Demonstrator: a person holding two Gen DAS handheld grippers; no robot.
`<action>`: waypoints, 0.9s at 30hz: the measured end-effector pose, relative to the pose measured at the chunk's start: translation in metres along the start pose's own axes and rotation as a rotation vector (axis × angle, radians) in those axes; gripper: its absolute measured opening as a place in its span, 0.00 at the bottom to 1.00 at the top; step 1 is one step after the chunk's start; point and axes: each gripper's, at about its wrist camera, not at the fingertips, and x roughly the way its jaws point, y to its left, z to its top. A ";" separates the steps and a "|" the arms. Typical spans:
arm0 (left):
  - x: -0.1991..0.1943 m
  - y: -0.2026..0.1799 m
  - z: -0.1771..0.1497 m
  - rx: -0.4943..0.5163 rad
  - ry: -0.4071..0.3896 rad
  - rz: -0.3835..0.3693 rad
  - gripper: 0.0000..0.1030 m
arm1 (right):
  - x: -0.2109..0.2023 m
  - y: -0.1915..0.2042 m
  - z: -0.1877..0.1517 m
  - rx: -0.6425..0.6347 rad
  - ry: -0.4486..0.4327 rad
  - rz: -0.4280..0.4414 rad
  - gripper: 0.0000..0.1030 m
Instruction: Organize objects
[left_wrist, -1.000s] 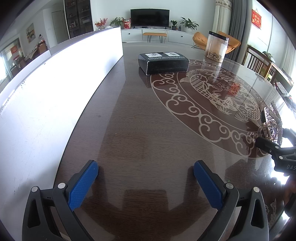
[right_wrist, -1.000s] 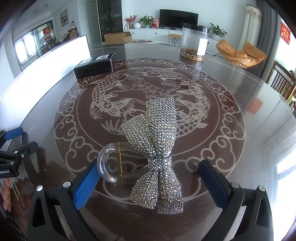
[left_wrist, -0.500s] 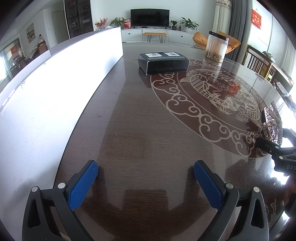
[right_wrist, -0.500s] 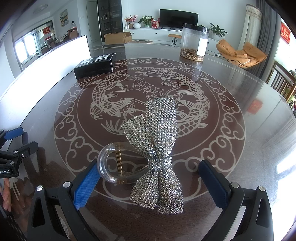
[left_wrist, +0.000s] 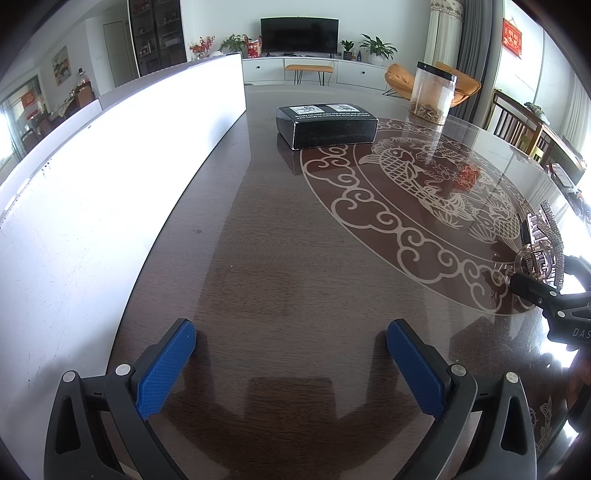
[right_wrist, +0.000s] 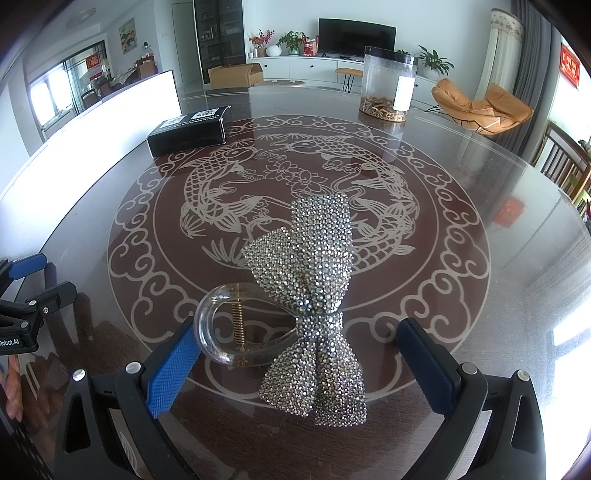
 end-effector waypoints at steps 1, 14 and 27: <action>0.000 0.000 0.000 0.000 0.000 0.000 1.00 | 0.000 0.000 0.000 0.000 0.000 0.000 1.00; 0.001 0.000 0.000 0.000 0.000 0.000 1.00 | 0.000 0.000 0.000 0.000 0.000 0.000 1.00; -0.011 -0.017 0.023 0.146 -0.021 -0.067 1.00 | 0.000 0.000 0.000 0.000 0.000 0.001 1.00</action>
